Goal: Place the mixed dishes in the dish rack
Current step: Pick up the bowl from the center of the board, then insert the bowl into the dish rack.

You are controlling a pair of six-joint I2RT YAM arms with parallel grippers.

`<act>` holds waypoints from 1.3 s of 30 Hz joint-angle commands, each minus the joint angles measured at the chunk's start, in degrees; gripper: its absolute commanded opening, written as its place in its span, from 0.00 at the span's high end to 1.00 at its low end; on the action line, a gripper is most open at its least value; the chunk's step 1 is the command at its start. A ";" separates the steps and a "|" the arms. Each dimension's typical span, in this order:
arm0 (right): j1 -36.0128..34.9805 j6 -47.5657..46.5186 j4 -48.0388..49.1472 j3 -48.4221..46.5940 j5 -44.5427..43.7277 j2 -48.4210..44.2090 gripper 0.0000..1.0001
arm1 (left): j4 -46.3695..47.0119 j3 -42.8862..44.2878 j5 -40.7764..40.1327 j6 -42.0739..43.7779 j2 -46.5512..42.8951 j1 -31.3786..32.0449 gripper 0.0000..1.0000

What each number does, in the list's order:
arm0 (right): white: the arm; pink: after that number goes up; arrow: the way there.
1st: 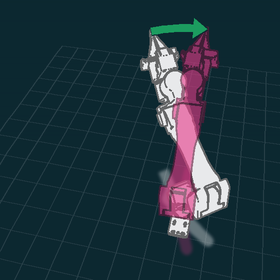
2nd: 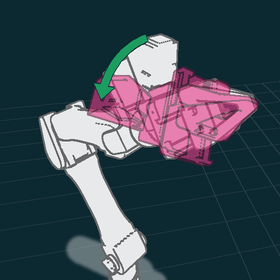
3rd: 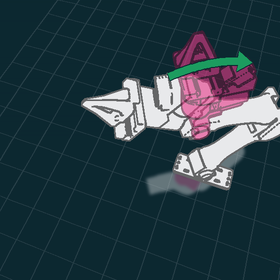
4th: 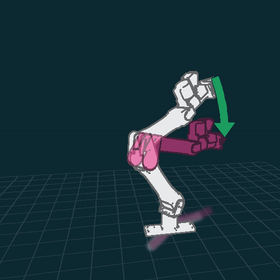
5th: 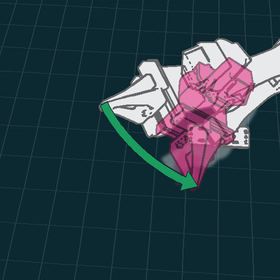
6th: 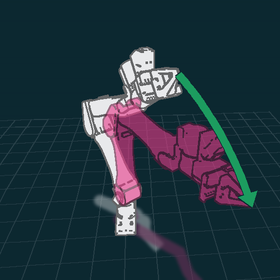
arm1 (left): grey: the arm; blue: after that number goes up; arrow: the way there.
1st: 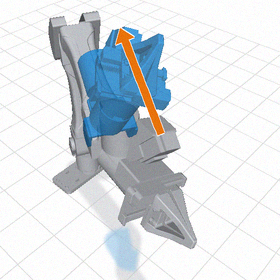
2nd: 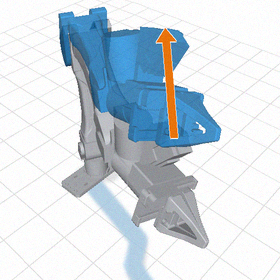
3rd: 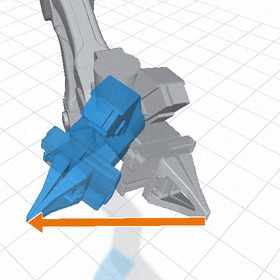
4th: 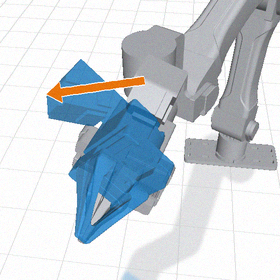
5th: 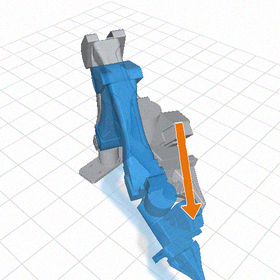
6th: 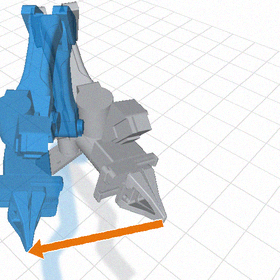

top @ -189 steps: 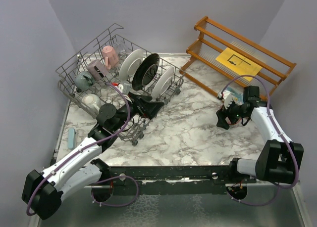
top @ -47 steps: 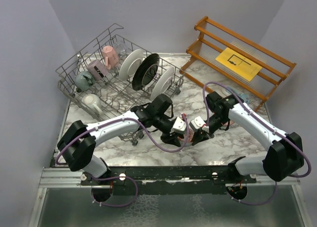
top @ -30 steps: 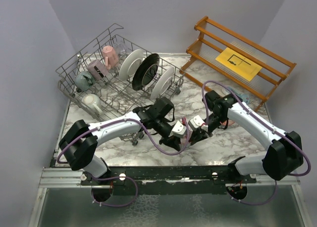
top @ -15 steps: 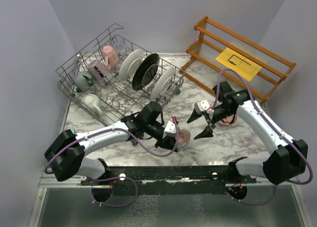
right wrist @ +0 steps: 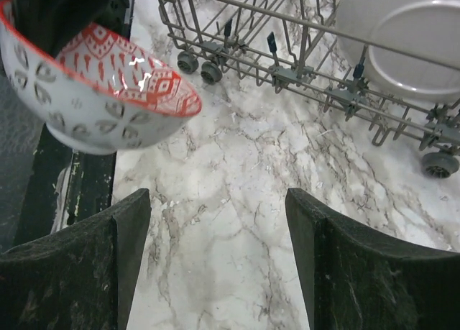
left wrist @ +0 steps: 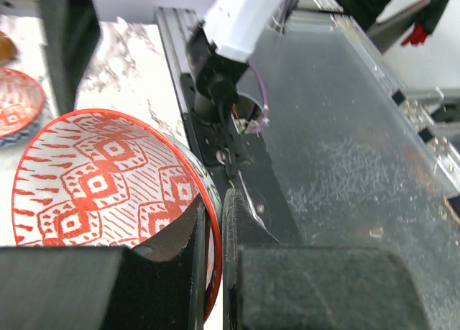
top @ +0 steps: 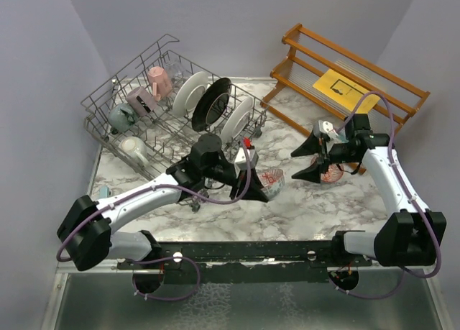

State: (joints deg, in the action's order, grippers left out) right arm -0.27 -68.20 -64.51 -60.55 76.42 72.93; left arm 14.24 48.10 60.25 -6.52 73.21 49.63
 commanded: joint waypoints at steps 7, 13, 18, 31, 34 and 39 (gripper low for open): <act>3.17 19.10 19.30 5.74 -0.28 -3.76 0.25 | 16.68 6.07 4.61 -24.23 -5.08 -17.90 1.00; 3.83 21.28 22.22 7.01 -2.27 -4.81 0.25 | 7.39 9.97 7.69 -26.70 -5.68 -29.64 1.00; 3.88 21.47 22.79 7.29 -2.68 -4.72 0.25 | 6.53 8.60 10.87 -29.42 -8.17 -38.54 1.00; 3.88 21.49 23.11 7.33 -3.30 -4.50 0.25 | 0.68 0.67 14.85 -26.21 -7.95 -51.91 1.00; 3.88 21.51 23.20 7.34 -3.30 -4.46 0.25 | -0.08 -0.14 14.97 -25.09 -7.13 -52.45 1.00; 3.88 21.46 23.11 7.36 -3.30 -4.48 0.25 | -1.61 -0.06 14.55 -23.22 -3.53 -53.13 1.00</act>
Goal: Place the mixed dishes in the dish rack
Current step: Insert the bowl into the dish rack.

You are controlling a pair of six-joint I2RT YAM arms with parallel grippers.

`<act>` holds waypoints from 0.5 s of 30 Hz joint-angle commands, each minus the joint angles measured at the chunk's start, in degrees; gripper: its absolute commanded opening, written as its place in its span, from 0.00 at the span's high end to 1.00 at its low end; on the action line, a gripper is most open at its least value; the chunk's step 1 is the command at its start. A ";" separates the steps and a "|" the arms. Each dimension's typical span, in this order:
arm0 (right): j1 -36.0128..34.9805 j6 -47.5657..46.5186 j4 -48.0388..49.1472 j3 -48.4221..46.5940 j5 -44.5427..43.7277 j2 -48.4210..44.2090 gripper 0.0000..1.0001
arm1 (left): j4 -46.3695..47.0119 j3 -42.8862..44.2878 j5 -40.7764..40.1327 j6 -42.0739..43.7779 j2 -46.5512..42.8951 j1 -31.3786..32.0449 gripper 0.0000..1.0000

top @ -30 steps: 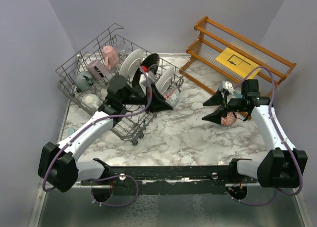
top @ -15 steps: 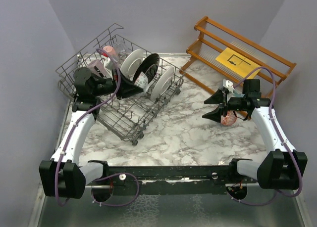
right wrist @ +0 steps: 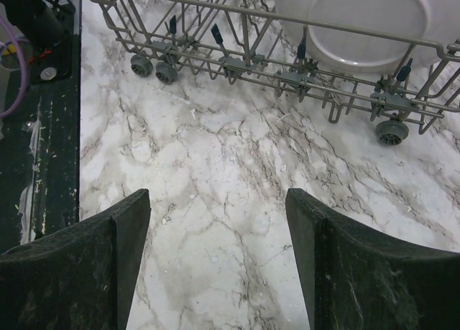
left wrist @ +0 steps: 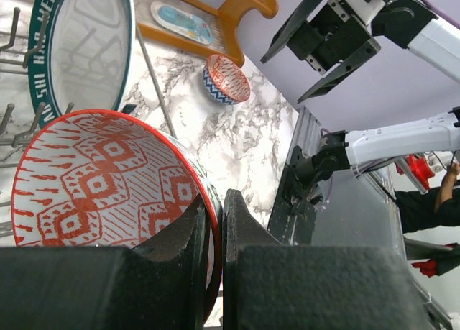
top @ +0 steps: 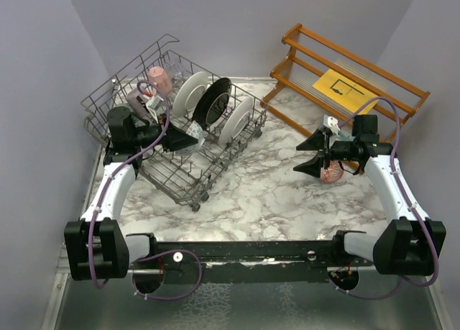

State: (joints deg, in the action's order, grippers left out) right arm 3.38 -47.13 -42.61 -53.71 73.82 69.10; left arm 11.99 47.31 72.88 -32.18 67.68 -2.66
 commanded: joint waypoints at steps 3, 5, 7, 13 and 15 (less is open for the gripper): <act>0.23 0.16 1.13 0.53 -0.78 -0.61 0.25 | -0.08 1.73 2.20 3.14 3.90 -1.03 1.00; 0.23 0.19 1.13 0.53 -0.78 -0.50 0.25 | -1.41 2.37 2.57 4.18 5.17 -1.01 1.00; 0.23 0.20 1.13 0.51 -0.78 -0.41 0.25 | -2.86 2.88 2.46 5.59 6.24 -1.03 1.00; 0.23 0.19 1.22 0.61 -0.78 -0.09 0.25 | -7.99 3.91 1.72 11.04 8.59 -1.25 1.00; 0.23 0.17 1.22 0.60 -0.78 0.02 0.25 | -8.54 4.04 1.75 12.17 9.12 -1.57 1.00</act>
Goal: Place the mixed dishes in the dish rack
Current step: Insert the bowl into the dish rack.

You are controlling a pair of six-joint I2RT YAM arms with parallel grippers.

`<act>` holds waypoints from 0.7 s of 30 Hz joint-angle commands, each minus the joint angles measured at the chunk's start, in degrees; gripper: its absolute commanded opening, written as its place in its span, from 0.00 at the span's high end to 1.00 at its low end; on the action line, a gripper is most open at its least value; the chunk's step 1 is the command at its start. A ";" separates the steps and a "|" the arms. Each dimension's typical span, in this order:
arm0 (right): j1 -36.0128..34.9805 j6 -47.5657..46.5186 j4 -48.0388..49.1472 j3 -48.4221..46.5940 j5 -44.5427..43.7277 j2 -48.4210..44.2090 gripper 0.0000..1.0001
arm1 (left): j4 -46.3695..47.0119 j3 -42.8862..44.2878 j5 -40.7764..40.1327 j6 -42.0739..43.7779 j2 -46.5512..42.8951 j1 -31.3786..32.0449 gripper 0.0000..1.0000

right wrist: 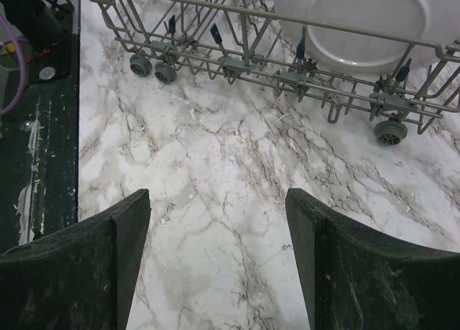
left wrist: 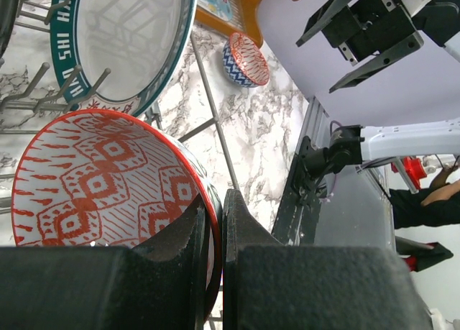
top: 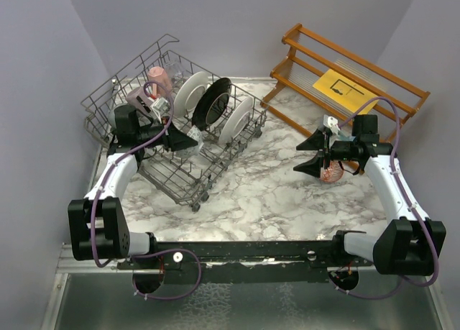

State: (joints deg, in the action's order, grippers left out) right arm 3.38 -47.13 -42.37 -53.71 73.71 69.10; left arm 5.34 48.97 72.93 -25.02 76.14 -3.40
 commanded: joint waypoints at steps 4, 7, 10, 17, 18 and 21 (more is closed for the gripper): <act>0.23 0.16 1.07 0.64 -0.67 0.24 0.25 | -1.85 2.40 2.53 5.76 1.45 -1.65 1.00; 0.23 0.16 1.06 0.62 -0.74 0.42 0.25 | -1.92 2.29 2.92 6.11 1.80 -1.62 1.00; 0.23 0.18 1.07 0.58 -0.85 0.57 0.25 | -1.92 2.05 3.54 6.32 1.71 -1.63 1.00; 0.23 0.17 1.06 0.62 -0.68 0.76 0.25 | -1.76 1.40 4.90 6.47 1.47 -1.61 1.00; 0.27 0.16 1.06 0.63 -0.68 0.77 0.25 | -1.48 1.25 5.06 6.29 1.22 -1.61 1.00; 0.23 0.12 1.00 0.61 -0.68 0.77 0.24 | 0.06 0.92 5.64 4.98 0.68 -1.61 1.00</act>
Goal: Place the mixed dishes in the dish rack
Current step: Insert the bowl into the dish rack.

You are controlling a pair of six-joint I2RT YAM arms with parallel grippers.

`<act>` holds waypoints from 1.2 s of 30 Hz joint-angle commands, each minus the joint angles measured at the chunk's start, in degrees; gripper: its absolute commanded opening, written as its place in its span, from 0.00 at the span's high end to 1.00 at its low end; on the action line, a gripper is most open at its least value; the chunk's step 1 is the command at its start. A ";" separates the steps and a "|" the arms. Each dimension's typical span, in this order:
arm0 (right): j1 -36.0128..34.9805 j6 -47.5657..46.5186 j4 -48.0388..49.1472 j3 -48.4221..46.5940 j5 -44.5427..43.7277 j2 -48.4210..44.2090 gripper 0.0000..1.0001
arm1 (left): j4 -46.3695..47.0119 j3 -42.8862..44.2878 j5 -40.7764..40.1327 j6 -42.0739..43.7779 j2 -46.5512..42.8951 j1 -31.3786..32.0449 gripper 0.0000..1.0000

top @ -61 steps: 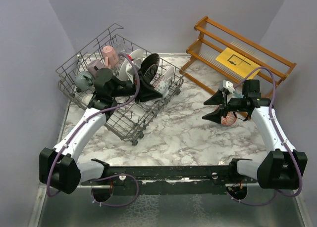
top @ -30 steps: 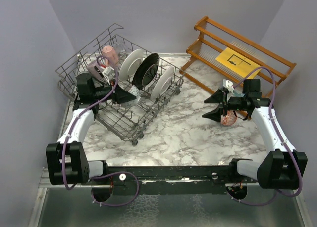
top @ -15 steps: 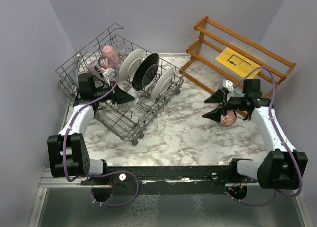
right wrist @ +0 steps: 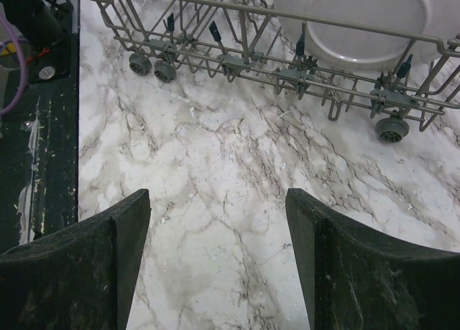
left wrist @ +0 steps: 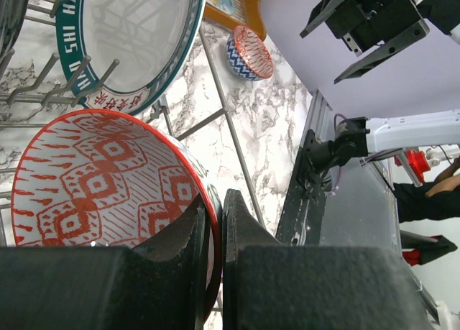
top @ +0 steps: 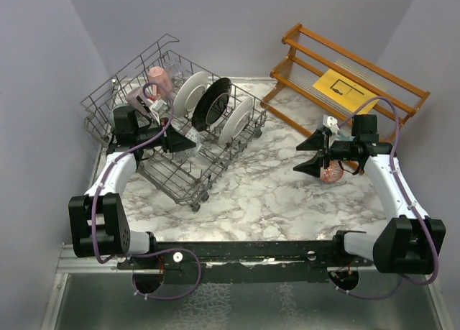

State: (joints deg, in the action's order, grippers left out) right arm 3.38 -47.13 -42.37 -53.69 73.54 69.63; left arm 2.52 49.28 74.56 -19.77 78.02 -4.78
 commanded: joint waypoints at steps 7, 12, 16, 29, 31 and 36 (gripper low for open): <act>0.24 0.03 0.97 0.60 -0.33 0.33 0.25 | -0.16 3.36 2.75 1.71 -1.30 -2.14 1.00; 0.23 0.01 0.90 0.56 -0.32 0.41 0.24 | -1.56 4.20 3.29 2.54 -0.02 -2.82 1.00; 0.23 0.01 0.89 0.49 -0.28 0.60 0.24 | -0.11 3.06 3.92 1.37 0.19 -2.85 1.00; 0.23 -0.33 0.41 0.29 -0.06 0.56 0.24 | 0.83 2.85 4.68 -0.44 3.29 -2.91 1.00; 0.23 -0.58 0.15 0.25 0.02 0.59 0.25 | -0.16 3.27 4.49 0.49 4.71 -3.04 1.00; 0.23 -0.96 -0.21 0.08 0.20 0.56 0.25 | -8.47 7.43 4.58 7.12 8.05 -3.34 1.00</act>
State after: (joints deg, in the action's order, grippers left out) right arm 3.38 -47.22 -42.41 -53.69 73.56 70.08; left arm -0.08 53.06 76.93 -18.20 83.64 -7.73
